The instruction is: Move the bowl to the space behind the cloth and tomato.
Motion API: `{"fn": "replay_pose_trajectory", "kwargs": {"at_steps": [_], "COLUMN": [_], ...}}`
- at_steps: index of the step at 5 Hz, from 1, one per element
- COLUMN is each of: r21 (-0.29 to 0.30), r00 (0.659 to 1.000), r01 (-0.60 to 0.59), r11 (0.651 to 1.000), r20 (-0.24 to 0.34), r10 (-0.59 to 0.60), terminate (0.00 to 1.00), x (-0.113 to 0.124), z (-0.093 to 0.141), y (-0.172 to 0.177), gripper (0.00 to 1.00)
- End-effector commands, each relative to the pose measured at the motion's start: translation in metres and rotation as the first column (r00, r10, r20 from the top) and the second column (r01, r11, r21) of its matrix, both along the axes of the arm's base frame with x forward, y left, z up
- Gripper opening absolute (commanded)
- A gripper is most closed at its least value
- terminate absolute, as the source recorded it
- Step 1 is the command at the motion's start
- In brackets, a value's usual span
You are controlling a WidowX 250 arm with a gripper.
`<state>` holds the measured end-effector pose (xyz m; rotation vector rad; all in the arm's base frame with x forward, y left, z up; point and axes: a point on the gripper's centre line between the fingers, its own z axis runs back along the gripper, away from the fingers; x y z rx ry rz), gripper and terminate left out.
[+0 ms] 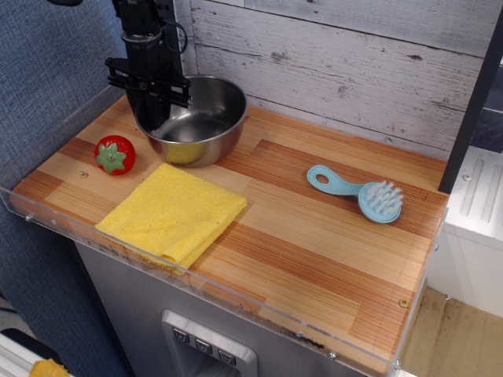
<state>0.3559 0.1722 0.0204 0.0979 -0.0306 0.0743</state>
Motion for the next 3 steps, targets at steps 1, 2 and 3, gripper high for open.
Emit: {"fn": "replay_pose_trajectory", "kwargs": {"at_steps": [1, 2, 3], "r21": [0.019, 0.05, 0.064], "r00": [0.988, 0.98, 0.973], "r01": [-0.017, -0.026, -0.015], "r11": [1.0, 0.998, 0.998], "r20": [0.151, 0.201, 0.232], "r10": [0.014, 0.016, 0.0], "terminate": [0.0, 0.0, 0.0], "x": [-0.014, -0.017, -0.016], "z": [0.07, 0.103, 0.132], "y": [0.005, 0.001, -0.022], "gripper": [1.0, 1.0, 1.0]}}
